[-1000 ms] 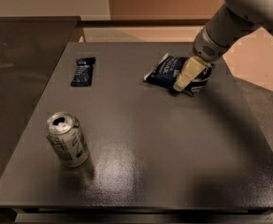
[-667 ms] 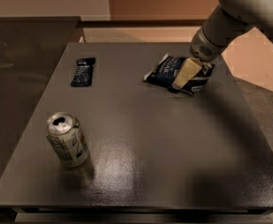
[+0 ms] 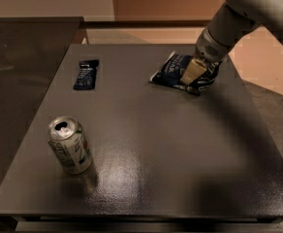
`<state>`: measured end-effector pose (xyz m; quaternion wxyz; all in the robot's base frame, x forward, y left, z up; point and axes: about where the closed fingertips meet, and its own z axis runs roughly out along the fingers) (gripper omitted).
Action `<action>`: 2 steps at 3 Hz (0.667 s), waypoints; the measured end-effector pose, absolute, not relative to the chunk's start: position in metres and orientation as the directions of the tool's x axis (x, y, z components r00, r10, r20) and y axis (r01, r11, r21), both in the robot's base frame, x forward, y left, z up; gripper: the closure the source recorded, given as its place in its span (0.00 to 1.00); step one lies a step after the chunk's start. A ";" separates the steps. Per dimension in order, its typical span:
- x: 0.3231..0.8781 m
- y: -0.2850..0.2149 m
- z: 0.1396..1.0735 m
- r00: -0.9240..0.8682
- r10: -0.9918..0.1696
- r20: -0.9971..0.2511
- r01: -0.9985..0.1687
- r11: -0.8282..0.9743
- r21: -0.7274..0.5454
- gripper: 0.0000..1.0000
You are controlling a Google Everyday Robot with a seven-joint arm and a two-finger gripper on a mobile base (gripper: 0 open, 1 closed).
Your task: Pick blue chip bag
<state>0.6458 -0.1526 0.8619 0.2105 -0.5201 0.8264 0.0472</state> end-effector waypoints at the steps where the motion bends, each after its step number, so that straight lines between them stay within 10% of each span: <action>1: 0.644 -0.149 0.877 -0.352 -0.841 -0.412 -0.886 0.441 -0.143 0.88; 2: 0.641 -0.143 0.904 -0.310 -0.851 -0.423 -0.901 0.405 -0.156 1.00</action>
Offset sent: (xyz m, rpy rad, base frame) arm -0.0091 0.0123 0.0815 0.0282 -0.0539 0.1051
